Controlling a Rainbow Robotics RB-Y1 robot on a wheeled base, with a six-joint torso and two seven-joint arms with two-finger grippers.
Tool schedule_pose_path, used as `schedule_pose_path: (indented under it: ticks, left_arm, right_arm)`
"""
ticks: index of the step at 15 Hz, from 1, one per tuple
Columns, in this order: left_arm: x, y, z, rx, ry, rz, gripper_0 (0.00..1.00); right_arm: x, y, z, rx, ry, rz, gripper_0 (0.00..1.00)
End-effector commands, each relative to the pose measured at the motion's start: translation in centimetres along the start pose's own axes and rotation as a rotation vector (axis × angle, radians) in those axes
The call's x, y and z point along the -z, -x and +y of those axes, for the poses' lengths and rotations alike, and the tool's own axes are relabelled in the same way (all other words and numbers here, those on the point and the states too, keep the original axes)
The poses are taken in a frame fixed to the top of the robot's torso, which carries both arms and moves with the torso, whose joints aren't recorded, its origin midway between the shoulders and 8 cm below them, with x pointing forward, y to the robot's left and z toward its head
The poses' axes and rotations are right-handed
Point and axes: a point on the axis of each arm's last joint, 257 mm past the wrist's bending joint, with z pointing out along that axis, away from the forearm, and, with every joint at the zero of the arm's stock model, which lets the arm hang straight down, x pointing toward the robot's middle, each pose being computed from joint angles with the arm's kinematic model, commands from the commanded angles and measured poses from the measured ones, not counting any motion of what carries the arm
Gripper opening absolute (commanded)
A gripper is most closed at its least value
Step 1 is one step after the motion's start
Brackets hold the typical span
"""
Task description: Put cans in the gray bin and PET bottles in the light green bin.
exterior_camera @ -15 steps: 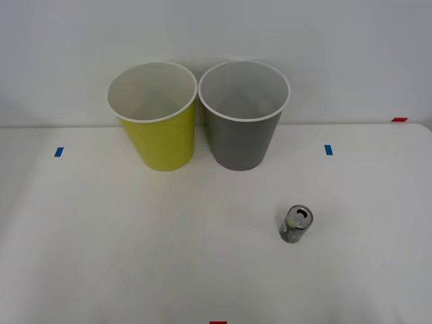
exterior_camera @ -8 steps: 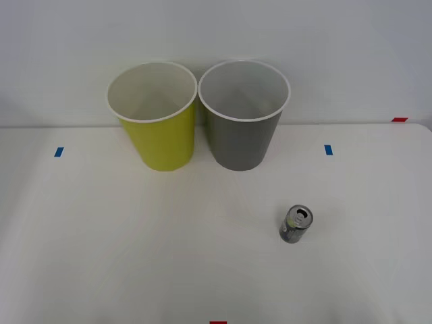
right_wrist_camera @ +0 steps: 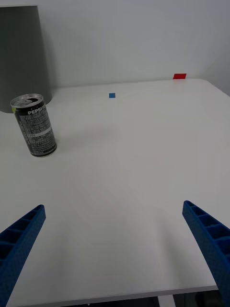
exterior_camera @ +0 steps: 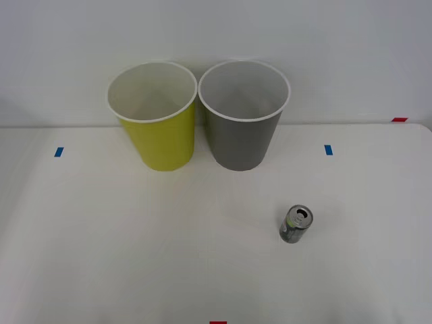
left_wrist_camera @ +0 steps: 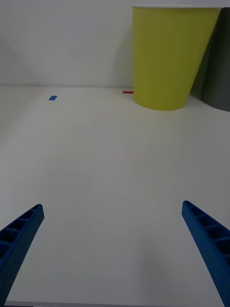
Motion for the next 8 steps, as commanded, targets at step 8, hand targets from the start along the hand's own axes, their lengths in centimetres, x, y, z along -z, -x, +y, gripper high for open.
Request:
schedule_pose_path:
  ticks: [8]
  left_arm:
    - [0.00, 0.00, 0.00, 0.000, 0.000, 0.000, 1.00]
  right_arm:
    - [0.00, 0.00, 0.00, 0.000, 0.000, 0.000, 1.00]
